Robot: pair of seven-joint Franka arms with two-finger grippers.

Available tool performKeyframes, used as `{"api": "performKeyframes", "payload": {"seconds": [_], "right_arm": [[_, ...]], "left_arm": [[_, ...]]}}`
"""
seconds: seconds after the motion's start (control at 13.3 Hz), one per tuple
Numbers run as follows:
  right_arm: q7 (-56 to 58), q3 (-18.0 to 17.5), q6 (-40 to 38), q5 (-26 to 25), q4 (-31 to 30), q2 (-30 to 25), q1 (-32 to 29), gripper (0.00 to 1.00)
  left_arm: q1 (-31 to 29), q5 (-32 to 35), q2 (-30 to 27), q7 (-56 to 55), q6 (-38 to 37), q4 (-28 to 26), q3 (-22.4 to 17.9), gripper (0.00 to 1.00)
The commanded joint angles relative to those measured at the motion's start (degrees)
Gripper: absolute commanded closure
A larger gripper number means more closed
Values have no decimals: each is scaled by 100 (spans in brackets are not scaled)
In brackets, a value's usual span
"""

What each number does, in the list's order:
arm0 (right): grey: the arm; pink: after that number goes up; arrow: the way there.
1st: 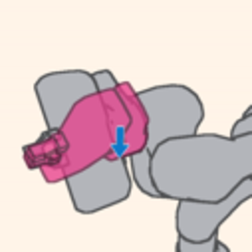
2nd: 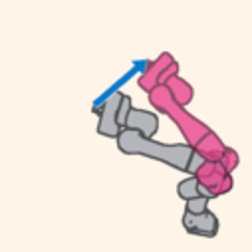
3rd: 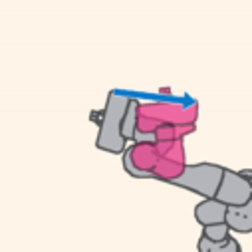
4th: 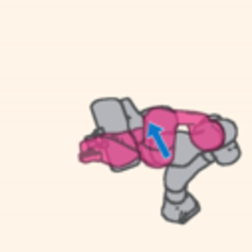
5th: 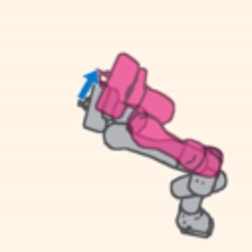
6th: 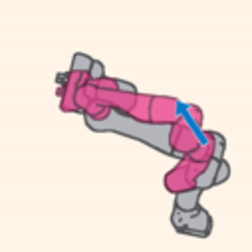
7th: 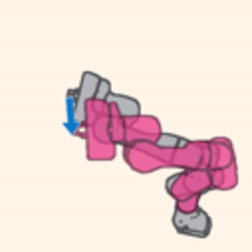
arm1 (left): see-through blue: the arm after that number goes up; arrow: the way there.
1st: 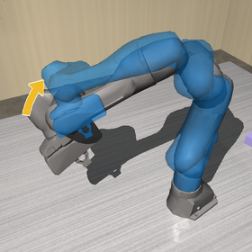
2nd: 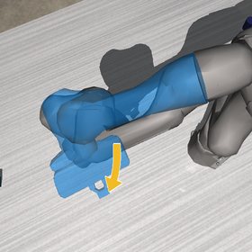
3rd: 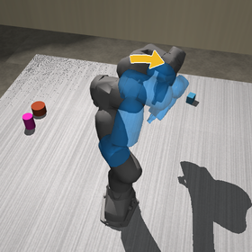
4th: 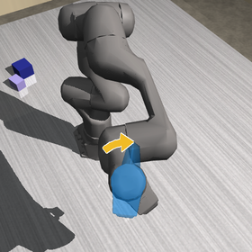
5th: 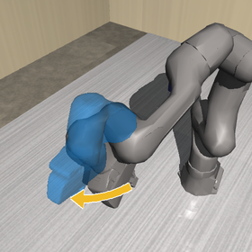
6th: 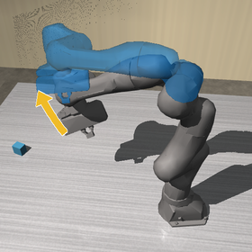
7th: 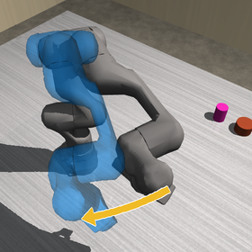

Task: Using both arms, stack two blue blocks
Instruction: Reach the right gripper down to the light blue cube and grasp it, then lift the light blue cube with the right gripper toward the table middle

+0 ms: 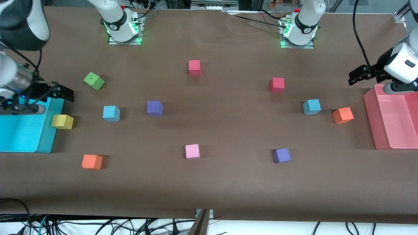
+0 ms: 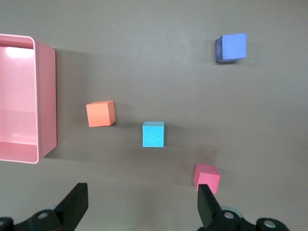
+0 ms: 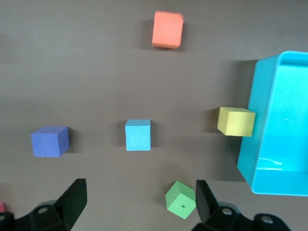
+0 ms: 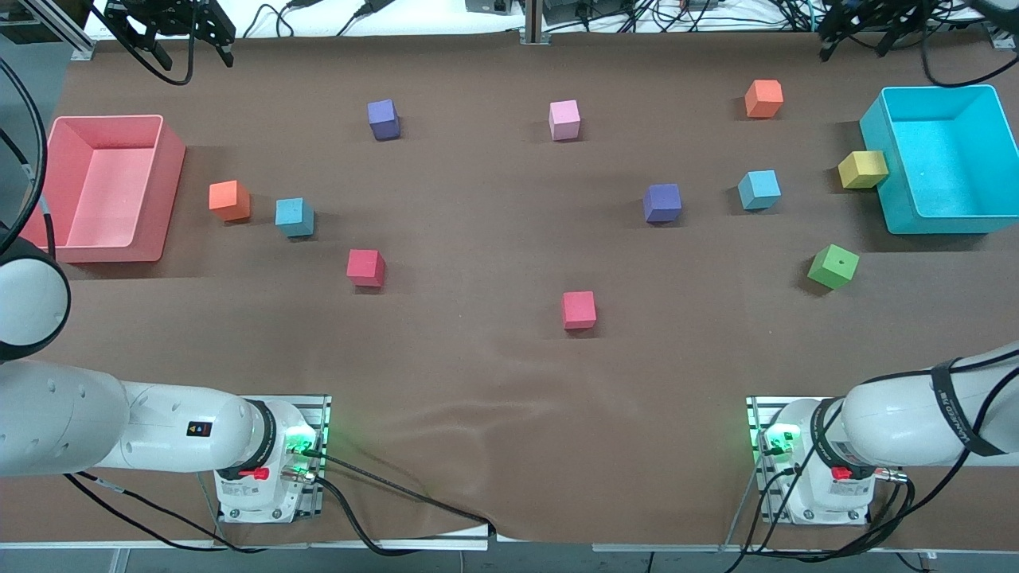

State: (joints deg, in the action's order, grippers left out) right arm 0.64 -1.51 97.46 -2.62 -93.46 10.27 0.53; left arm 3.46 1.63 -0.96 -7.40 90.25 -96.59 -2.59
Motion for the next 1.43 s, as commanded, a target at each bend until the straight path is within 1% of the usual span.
{"api": "performKeyframes", "payload": {"seconds": [0.0,0.15,0.6,0.68,0.98,1.35], "right_arm": [[6,-16,-17,-28,38,439,17,0],[6,-7,385,-19,-119,686,26,0],[-3,-16,2687,7,-1770,749,26,0],[-3,-16,2830,7,-1929,757,35,0],[-3,-16,3638,7,-2290,1082,35,0],[-29,-25,3737,16,-2344,1328,79,0]], "left_arm": [[-12,145,-132,134,72,-149,21,0],[-4,145,-141,134,55,-149,21,0],[-4,145,-123,134,54,-149,21,0],[-4,145,-123,134,54,-149,21,0],[-4,145,-115,134,37,-149,21,0],[-4,145,-106,134,37,-149,21,0]]}}
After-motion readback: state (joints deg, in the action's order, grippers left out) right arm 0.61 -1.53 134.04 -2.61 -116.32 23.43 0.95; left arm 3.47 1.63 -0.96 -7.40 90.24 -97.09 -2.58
